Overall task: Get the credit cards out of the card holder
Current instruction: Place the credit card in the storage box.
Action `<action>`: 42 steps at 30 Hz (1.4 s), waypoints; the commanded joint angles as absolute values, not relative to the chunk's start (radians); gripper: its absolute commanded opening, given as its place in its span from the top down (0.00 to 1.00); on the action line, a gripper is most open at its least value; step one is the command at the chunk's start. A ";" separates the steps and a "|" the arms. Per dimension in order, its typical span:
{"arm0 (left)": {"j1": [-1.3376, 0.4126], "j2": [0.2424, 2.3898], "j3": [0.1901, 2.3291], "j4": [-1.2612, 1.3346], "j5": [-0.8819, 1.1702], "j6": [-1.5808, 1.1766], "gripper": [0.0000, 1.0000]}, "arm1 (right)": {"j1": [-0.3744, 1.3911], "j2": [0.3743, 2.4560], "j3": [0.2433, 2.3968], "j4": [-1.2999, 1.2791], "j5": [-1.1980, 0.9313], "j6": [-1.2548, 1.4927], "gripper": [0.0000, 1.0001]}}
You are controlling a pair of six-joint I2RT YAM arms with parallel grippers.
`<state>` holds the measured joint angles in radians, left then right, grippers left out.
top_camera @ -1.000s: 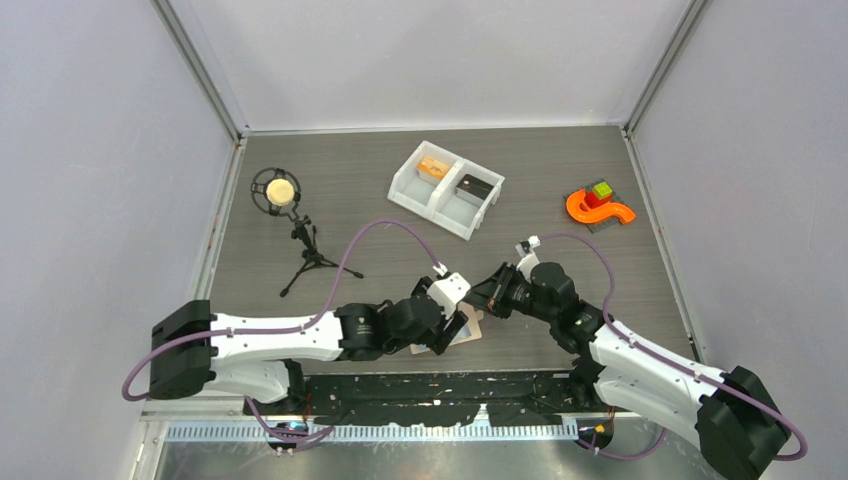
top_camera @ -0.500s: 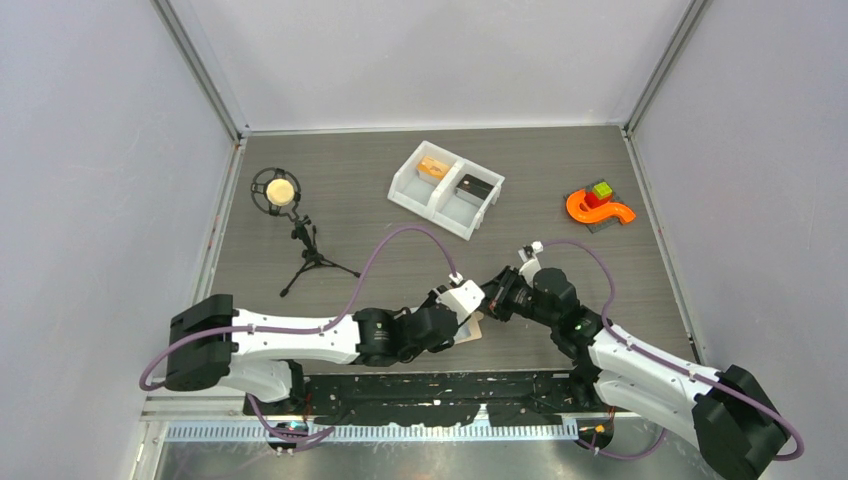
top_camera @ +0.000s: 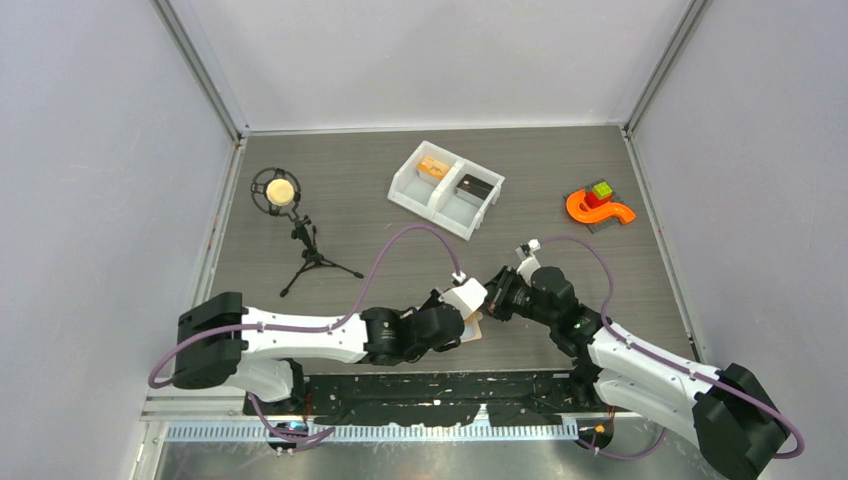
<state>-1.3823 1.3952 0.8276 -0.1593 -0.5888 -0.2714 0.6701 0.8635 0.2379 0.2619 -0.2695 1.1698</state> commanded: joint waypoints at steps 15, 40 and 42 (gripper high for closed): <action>-1.098 1.274 0.703 -0.045 -0.091 -0.624 0.76 | 0.588 1.047 0.375 0.035 -0.114 0.779 0.45; -1.050 1.458 0.638 0.168 -0.054 -0.761 0.60 | 0.477 1.308 0.399 0.157 -0.273 0.629 0.34; -1.045 1.463 0.627 0.182 -0.055 -0.778 0.58 | 0.477 1.318 0.386 0.170 -0.279 0.633 0.36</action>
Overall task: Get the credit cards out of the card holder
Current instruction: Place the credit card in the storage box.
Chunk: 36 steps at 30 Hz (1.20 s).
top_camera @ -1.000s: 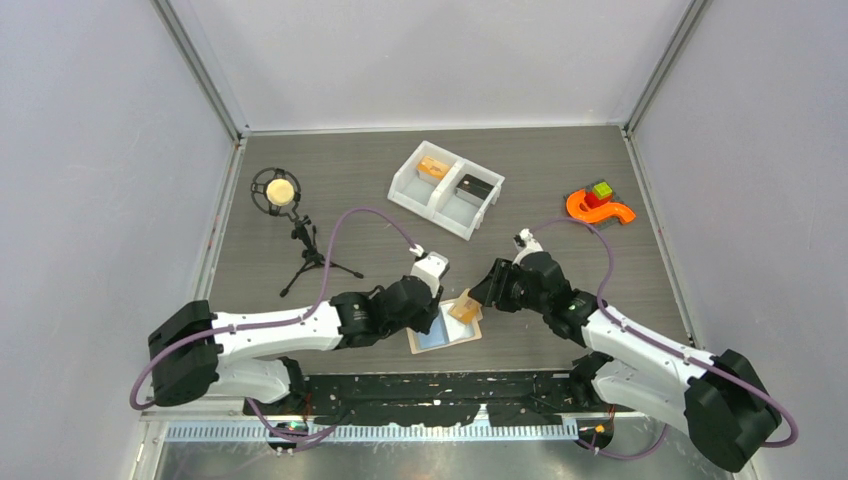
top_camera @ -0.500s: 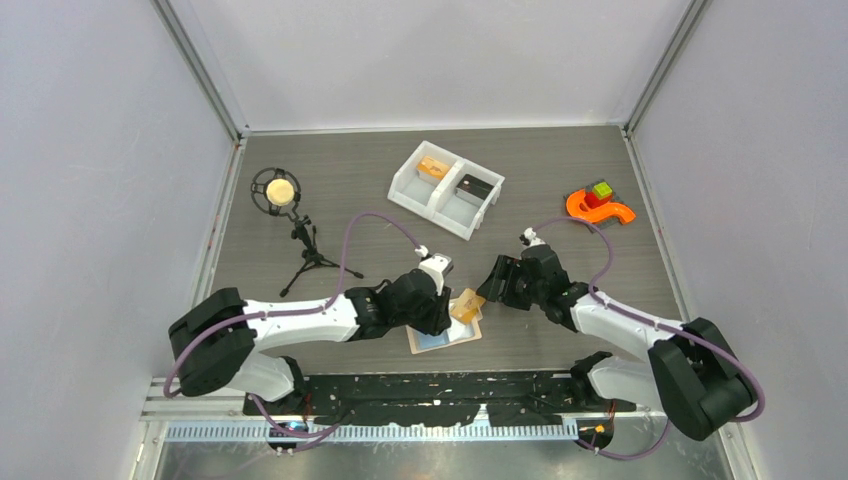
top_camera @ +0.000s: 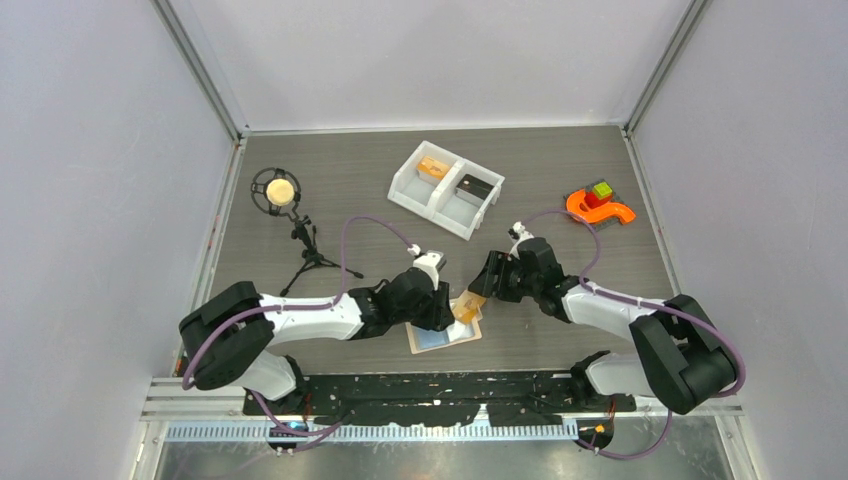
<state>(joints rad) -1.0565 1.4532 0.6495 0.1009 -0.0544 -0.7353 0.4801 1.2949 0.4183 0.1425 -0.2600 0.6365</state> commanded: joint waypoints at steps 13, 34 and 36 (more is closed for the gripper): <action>-1.032 1.474 0.583 0.255 -0.050 -0.848 0.56 | 0.487 1.322 0.303 0.231 -0.303 0.710 0.59; -1.008 1.522 0.525 0.407 -0.034 -1.058 0.54 | 0.513 1.353 0.238 0.334 -0.334 0.782 0.79; -1.008 1.525 0.523 0.407 -0.033 -1.058 0.56 | 0.512 1.354 0.225 0.386 -0.361 0.803 0.80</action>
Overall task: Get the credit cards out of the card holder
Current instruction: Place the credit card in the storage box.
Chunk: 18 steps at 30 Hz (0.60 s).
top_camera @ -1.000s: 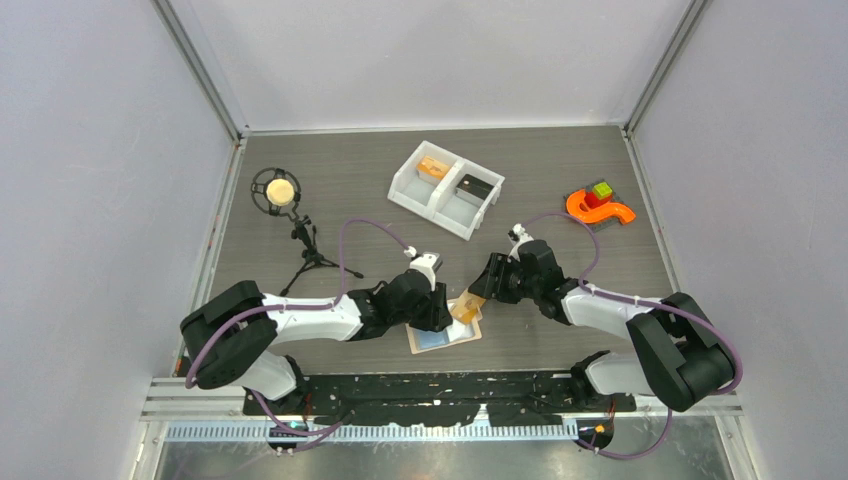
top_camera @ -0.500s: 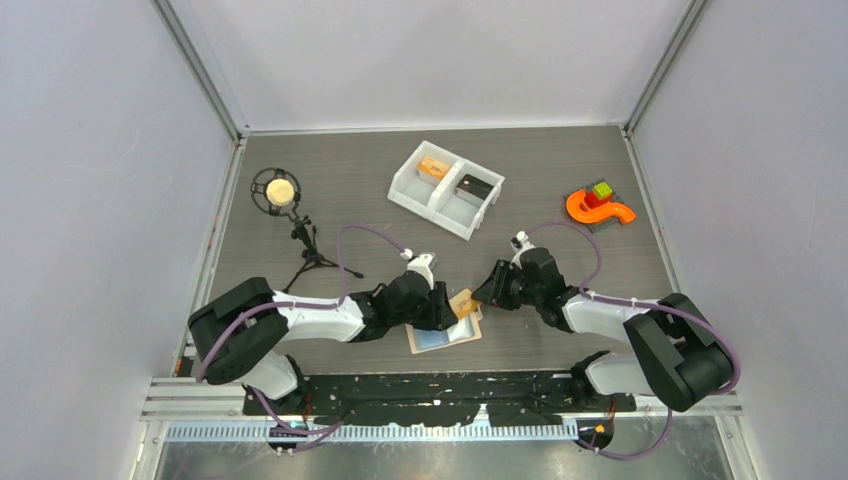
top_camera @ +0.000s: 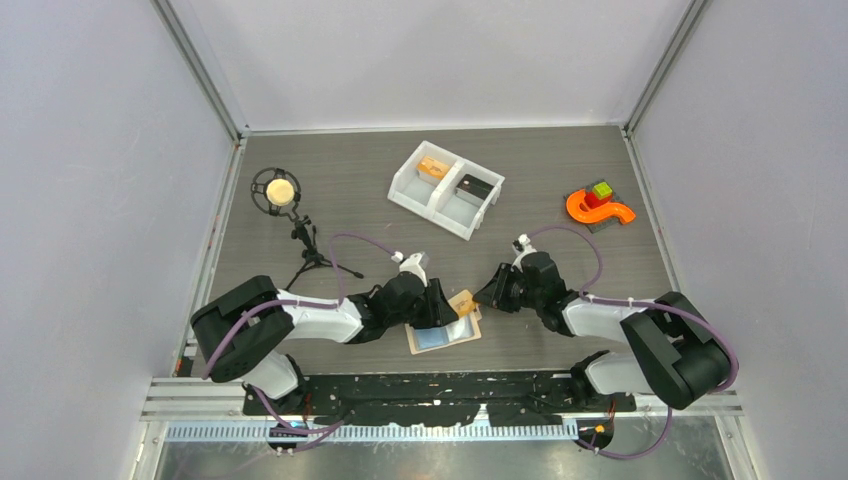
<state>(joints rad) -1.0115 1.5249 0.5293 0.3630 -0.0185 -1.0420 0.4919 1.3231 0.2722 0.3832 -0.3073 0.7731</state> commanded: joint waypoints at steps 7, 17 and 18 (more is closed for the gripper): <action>-1.008 1.525 0.514 0.408 -0.024 -1.047 0.60 | 0.512 1.354 0.207 0.501 -0.437 0.855 0.82; -1.006 1.506 0.504 0.398 -0.026 -1.030 0.61 | 0.496 1.307 0.182 0.579 -0.495 0.928 0.95; -1.006 1.496 0.500 0.396 -0.028 -1.031 0.60 | 0.492 1.283 0.178 0.585 -0.500 0.933 0.95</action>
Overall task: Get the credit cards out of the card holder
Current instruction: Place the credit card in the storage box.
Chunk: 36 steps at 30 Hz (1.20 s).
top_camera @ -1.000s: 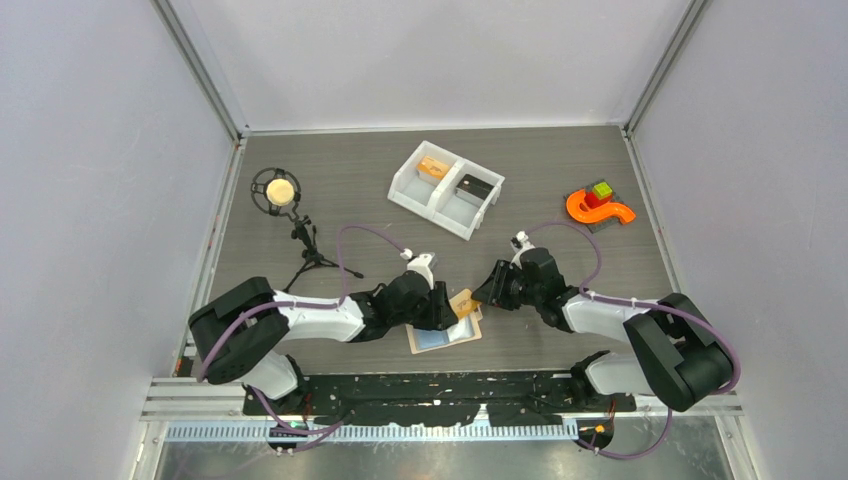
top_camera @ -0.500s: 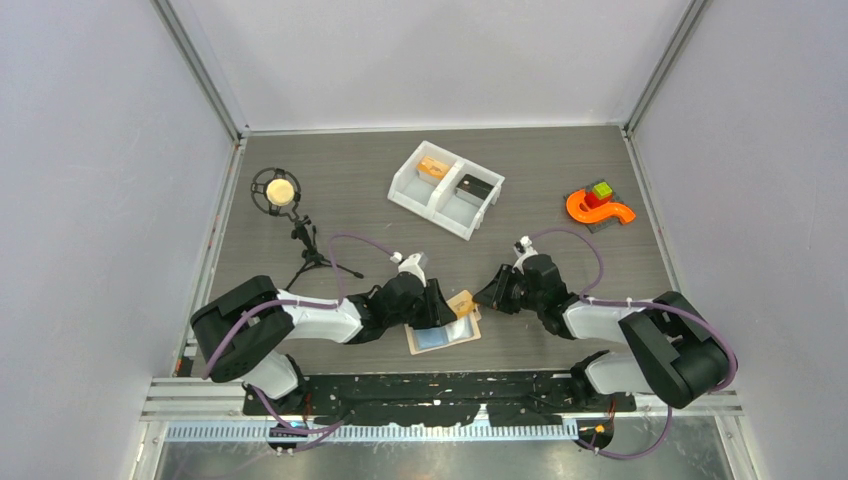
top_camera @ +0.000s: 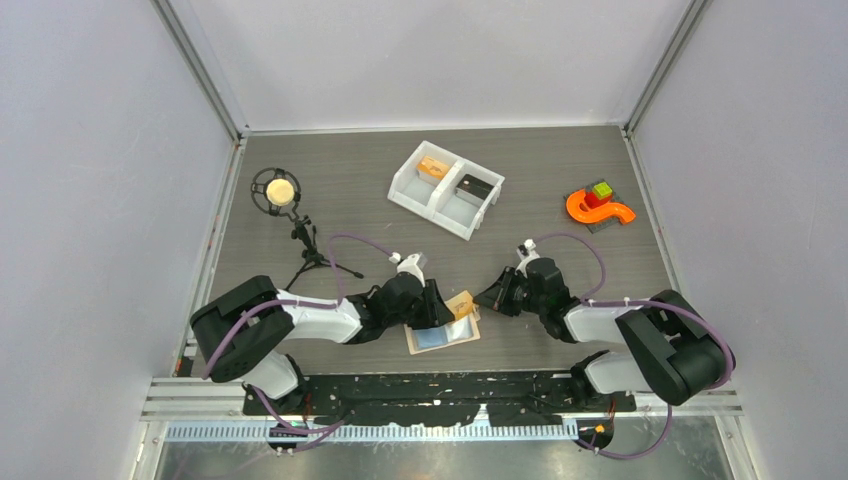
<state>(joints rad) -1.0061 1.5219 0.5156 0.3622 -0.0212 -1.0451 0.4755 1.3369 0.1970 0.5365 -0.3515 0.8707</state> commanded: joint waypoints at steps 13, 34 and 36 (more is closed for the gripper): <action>-0.952 1.265 0.447 0.315 -0.030 -1.013 0.44 | 0.456 1.012 0.189 0.505 -0.521 1.021 0.95; -0.925 0.968 0.339 0.486 -0.005 -1.088 0.47 | 0.452 0.878 0.112 0.728 -0.573 1.210 0.95; -0.925 0.967 0.338 0.488 0.024 -1.094 0.47 | 0.452 0.883 0.106 0.747 -0.577 1.221 0.95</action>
<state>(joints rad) -0.9306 0.9916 0.3393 0.4057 -0.0116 -1.0721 0.4561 0.8738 0.1135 0.6296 -0.5468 1.1805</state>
